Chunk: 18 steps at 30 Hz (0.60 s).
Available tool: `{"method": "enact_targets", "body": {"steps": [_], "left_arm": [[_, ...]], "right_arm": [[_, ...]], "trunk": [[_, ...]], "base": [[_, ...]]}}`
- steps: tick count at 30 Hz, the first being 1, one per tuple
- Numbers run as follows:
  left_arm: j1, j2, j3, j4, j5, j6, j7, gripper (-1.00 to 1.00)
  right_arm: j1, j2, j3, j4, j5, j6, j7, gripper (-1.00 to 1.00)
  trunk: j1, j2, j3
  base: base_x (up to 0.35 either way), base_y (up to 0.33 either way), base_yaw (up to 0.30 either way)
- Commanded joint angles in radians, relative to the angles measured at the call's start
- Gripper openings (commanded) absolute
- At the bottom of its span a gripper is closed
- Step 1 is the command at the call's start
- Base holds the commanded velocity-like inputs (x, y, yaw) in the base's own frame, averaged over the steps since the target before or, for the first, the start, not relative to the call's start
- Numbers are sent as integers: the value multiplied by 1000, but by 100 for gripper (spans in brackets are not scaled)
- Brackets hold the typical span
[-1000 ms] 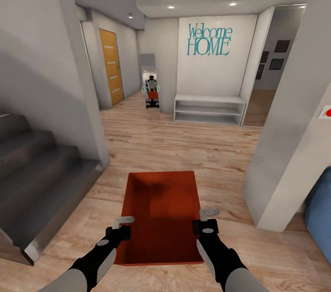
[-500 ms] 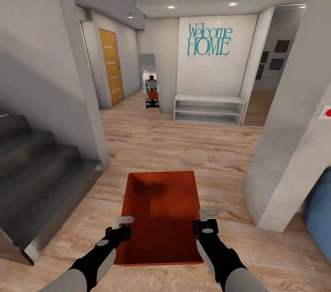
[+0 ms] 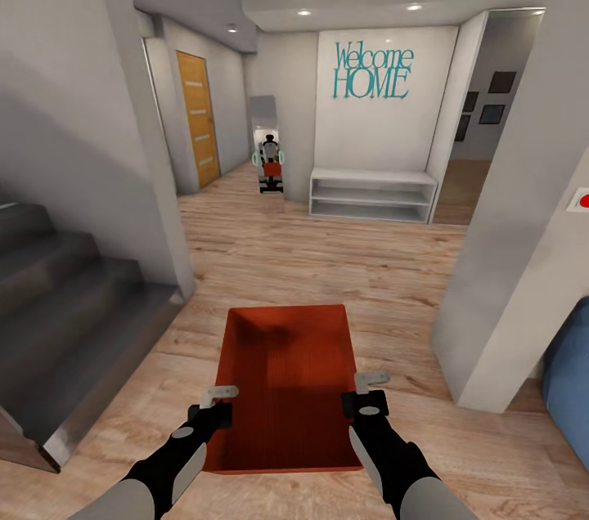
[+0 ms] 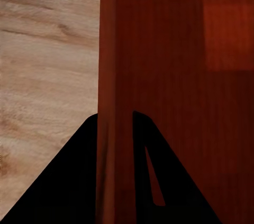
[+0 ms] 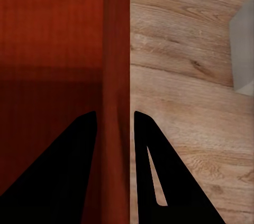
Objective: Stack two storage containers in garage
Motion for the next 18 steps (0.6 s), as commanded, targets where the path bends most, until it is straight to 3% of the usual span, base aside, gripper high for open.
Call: {"method": "enact_targets", "body": {"steps": [1,14,18], "left_arm": [[0,1,-23,2,14,-3,10,-100],[0,0,-23,2,14,-3,10,-100],[0,0,-24,2,14,-2,9,-100]], "right_arm": [[-1,-1,9,-3,7,-85,-9,-100],[-1,-1,9,-4,7,-85,-10,-100],[-1,-1,9,-3,7,-85,-10,-100]], "trunk": [[0,-1,-1],[0,-1,-1],[0,-1,-1]], "base": [[0,0,0],[4,0,0],[214,0,0]]}}
